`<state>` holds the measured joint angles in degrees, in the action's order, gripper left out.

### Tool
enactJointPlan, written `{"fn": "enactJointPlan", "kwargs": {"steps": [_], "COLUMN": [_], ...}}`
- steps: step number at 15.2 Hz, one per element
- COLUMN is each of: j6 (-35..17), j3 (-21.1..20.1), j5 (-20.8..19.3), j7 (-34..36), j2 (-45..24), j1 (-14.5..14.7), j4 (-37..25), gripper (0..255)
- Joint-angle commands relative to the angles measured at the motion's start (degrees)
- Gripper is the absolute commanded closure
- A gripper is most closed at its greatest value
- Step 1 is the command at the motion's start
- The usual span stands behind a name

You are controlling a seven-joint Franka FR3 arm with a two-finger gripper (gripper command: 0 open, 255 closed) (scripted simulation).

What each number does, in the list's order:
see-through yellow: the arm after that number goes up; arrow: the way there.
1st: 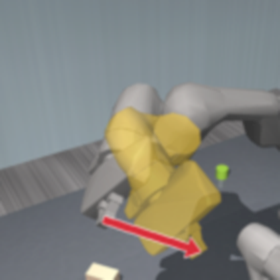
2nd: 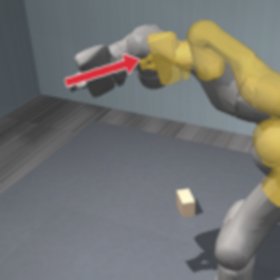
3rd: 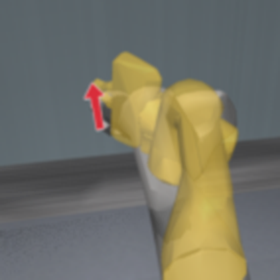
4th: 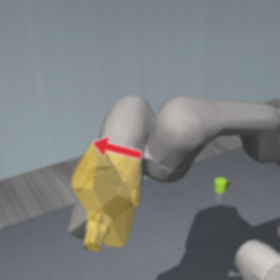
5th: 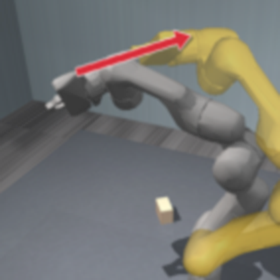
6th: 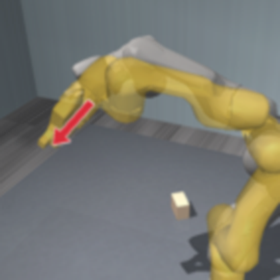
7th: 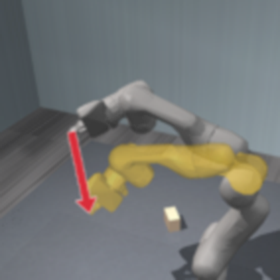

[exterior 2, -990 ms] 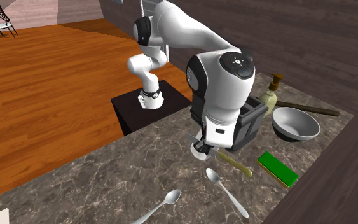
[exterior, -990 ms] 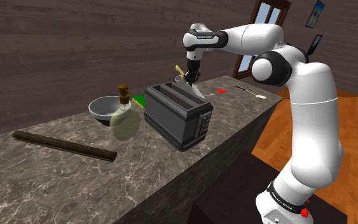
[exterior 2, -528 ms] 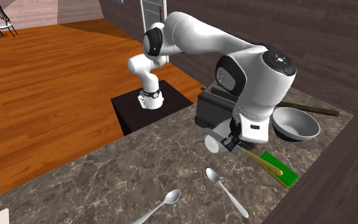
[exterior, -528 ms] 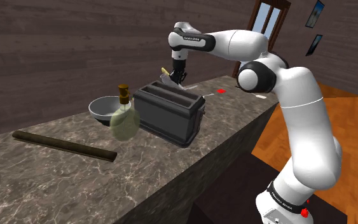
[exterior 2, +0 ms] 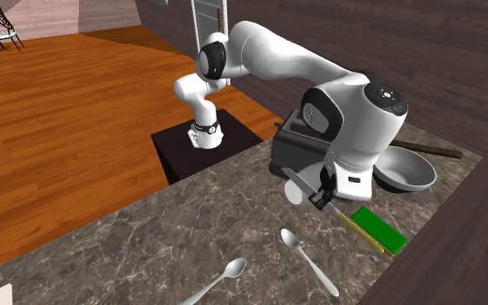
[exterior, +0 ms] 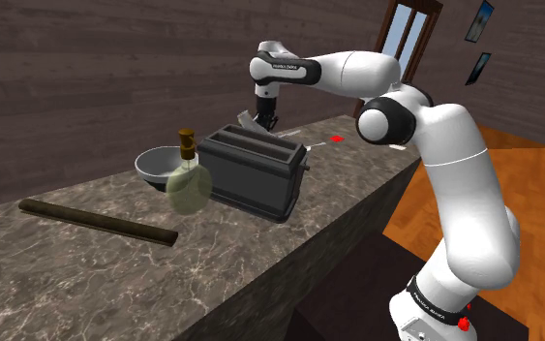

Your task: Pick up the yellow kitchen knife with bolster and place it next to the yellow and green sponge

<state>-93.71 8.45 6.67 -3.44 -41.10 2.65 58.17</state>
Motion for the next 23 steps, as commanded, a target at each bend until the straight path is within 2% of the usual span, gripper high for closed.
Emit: {"fn": "enactJointPlan", "kwargs": {"steps": [1, 13, 21, 22, 23], "j6": [-1.60, -10.44, -10.44, -10.37, -10.32], "j3": [-0.11, -0.29, -0.29, -0.30, -0.31], "j5": [0.06, 0.31, 0.31, 0.32, 0.31], "j7": [0.00, -0.48, -0.48, -0.46, -0.39], "j2": [-0.10, -1.31, -1.31, -1.45, -1.35], "j1": [0.28, 0.64, 0.64, 0.63, 0.70], "j4": [2.07, 9.75, 9.75, 9.54, 9.59], "gripper": [255, 255, 255, 0, 0]}}
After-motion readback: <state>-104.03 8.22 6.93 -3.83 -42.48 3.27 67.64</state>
